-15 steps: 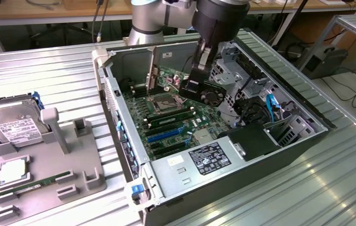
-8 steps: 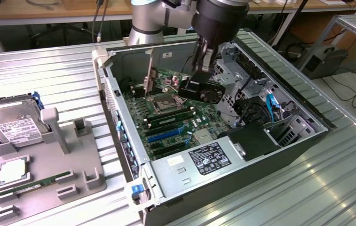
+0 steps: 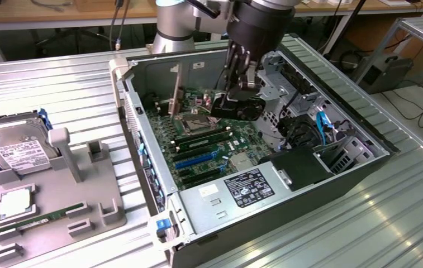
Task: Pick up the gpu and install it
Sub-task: 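Insert the gpu into the slot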
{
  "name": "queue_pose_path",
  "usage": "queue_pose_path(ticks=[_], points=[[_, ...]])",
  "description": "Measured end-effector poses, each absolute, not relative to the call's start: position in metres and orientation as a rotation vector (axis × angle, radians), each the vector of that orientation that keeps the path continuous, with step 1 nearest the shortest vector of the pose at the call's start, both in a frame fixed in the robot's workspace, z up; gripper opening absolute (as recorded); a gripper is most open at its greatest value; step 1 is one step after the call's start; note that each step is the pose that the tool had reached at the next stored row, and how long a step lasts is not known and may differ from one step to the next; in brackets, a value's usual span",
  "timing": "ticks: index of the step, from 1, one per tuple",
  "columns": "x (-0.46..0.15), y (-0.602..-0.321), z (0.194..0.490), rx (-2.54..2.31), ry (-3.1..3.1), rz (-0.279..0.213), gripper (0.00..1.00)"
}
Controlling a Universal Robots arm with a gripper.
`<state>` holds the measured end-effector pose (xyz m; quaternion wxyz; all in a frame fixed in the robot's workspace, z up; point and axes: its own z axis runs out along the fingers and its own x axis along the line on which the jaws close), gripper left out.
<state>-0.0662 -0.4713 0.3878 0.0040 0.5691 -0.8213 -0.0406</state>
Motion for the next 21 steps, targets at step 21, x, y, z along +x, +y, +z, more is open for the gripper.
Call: queue_pose_path(ticks=[21], points=[[-0.069,-0.471,0.369,2.171,-2.247,-0.124,0.26]])
